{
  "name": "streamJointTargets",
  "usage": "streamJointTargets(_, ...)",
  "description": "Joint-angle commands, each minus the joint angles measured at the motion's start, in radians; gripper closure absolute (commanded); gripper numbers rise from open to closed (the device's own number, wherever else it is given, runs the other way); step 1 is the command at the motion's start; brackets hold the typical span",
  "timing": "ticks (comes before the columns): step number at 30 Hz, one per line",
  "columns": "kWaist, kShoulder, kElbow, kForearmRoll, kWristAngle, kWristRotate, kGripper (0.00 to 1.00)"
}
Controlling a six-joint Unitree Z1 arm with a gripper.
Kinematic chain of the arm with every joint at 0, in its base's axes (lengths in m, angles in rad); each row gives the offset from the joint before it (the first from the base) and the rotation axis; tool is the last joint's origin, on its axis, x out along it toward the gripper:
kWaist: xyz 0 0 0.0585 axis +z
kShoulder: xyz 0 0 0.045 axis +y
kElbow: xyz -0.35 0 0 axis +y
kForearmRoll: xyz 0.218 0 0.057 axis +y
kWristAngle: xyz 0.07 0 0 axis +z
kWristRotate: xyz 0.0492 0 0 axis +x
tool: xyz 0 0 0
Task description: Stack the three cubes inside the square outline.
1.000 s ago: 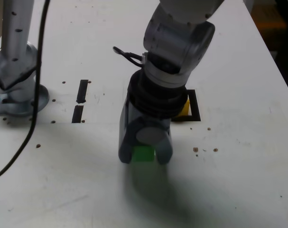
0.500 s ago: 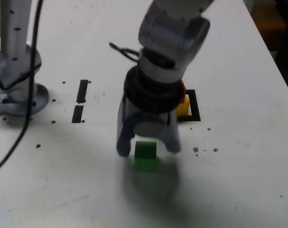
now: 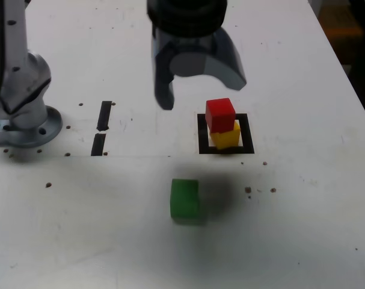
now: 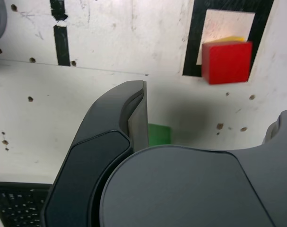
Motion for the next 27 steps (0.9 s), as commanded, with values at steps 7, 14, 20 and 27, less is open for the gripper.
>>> streamJointTargets(7,0.087,0.065,0.065,-0.088,-0.018,0.051,0.03)
streamJointTargets(14,0.124,0.116,0.074,-0.124,-0.036,0.089,0.06)
streamJointTargets(20,0.145,0.157,0.072,-0.139,-0.033,0.104,0.11)
streamJointTargets(27,0.151,0.184,0.064,-0.154,-0.036,0.124,0.17)
